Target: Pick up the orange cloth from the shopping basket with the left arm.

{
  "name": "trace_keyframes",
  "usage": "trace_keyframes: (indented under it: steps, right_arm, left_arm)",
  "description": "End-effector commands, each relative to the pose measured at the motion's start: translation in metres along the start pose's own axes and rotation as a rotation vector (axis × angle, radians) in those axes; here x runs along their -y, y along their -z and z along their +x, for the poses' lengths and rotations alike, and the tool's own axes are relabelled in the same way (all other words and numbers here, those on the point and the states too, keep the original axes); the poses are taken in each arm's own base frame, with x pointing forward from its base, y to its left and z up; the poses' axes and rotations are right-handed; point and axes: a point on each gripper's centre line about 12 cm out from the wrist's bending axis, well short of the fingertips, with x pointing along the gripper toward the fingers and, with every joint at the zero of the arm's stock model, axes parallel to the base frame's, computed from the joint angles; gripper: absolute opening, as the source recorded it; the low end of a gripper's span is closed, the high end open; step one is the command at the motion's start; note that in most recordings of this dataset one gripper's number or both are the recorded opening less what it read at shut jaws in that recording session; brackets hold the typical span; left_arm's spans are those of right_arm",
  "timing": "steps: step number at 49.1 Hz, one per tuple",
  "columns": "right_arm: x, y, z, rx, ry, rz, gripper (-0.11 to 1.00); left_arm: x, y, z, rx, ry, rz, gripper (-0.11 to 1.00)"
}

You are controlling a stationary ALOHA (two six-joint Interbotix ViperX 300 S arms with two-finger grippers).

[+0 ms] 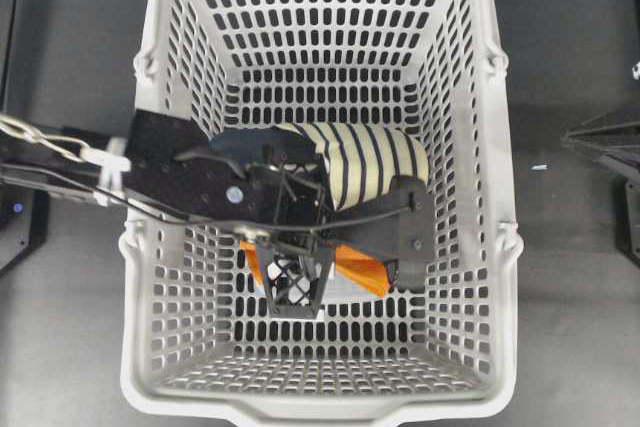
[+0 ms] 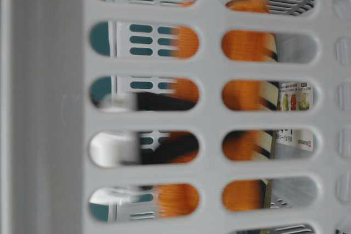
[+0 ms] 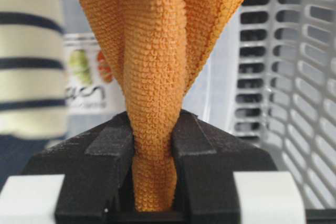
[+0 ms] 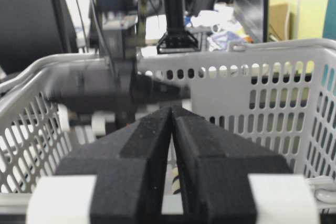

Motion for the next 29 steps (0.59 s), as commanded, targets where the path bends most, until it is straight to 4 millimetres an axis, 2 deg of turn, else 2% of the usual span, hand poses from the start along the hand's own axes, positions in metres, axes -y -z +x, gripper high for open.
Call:
trace_keyframes:
  steps: [1, 11, 16, 21, 29]
  right_arm:
    - [-0.001, -0.006, 0.002, 0.015, -0.002, 0.003, 0.0]
    - [0.0, -0.006, 0.002, 0.015, -0.001, 0.005, 0.0]
    - [0.0, -0.006, 0.001, 0.015, -0.001, 0.005, 0.0]
    - [0.0, -0.005, 0.001, 0.014, -0.001, 0.005, 0.0]
    - [0.0, -0.006, 0.001, 0.017, -0.001, 0.005, 0.0]
  left_arm:
    - [-0.001, -0.016, -0.047, 0.069, 0.003, -0.003, 0.11]
    - [-0.003, -0.035, -0.117, 0.087, 0.001, -0.015, 0.11]
    - [-0.005, -0.039, -0.14, 0.083, -0.001, -0.02, 0.11]
    - [-0.005, -0.041, -0.147, 0.071, -0.002, -0.022, 0.11]
    - [-0.005, -0.042, -0.146, 0.062, -0.005, -0.022, 0.11]
